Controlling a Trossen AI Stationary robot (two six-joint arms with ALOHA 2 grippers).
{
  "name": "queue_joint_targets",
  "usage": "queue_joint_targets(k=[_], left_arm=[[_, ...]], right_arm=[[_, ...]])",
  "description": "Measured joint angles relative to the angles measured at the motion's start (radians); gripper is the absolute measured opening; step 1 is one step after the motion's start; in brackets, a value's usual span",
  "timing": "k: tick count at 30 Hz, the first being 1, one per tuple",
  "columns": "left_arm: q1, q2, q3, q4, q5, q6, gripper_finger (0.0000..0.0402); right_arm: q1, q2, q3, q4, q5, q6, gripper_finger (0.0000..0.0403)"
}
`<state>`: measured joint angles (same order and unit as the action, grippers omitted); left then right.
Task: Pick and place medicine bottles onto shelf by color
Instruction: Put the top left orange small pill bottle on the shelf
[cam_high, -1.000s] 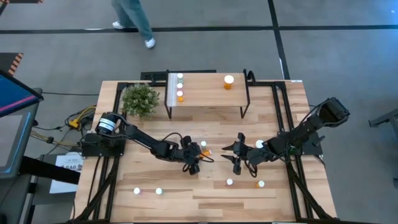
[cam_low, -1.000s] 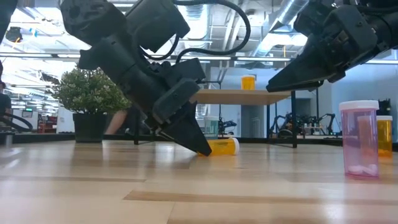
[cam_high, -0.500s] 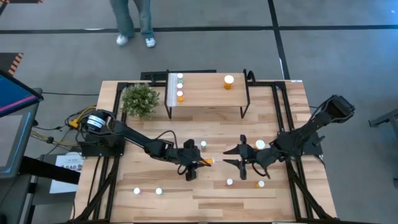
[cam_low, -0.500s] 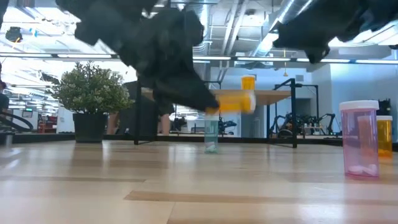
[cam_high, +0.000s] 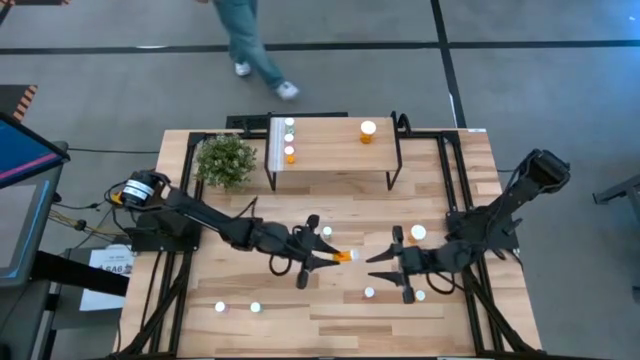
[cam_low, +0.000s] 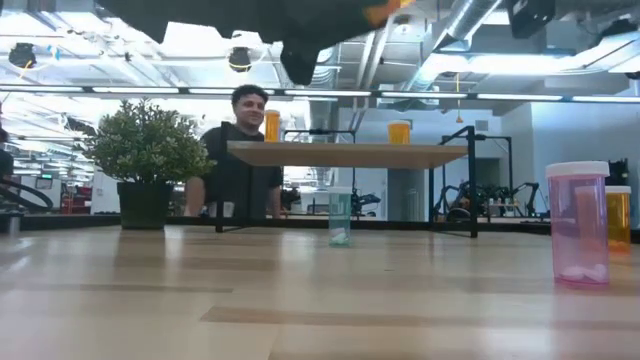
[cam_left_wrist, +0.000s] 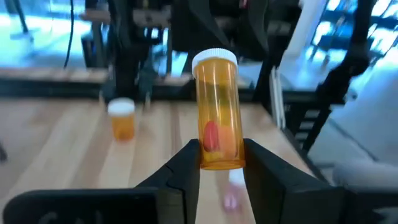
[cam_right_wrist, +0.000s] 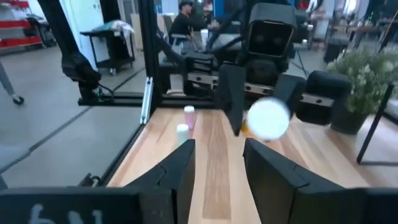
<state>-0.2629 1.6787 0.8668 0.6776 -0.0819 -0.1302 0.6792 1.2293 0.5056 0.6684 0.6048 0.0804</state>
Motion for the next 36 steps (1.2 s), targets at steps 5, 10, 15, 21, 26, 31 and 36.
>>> queue_joint_targets(k=[5,10,15,21,26,31,36], left_arm=[[0.038,0.0,-0.019,0.178,0.039,0.039,0.0091],[0.092,0.0,-0.02,0.345,0.122,0.067,0.0091],[0.155,0.0,-0.019,0.447,0.194,0.047,0.0091],[0.21,0.0,-0.019,0.467,0.236,0.031,0.0091],[0.232,0.0,-0.019,0.445,0.289,0.006,0.0091],[0.231,0.0,-0.019,0.393,0.331,0.004,0.0091],[0.231,0.0,-0.019,0.373,0.332,0.003,0.0091]], right_arm=[[0.004,0.0,0.0,0.042,0.001,-0.012,0.016],[-0.016,0.0,0.0,0.125,0.002,-0.086,0.016],[-0.041,-0.013,0.0,0.221,0.004,-0.194,0.016],[-0.12,-0.037,0.0,0.24,0.004,-0.212,0.0163],[-0.207,-0.039,0.0,0.238,0.002,-0.153,0.0171],[-0.265,-0.039,0.0,0.229,0.001,-0.1,0.0178],[-0.268,-0.039,0.0,0.229,-0.001,-0.095,0.0183]])
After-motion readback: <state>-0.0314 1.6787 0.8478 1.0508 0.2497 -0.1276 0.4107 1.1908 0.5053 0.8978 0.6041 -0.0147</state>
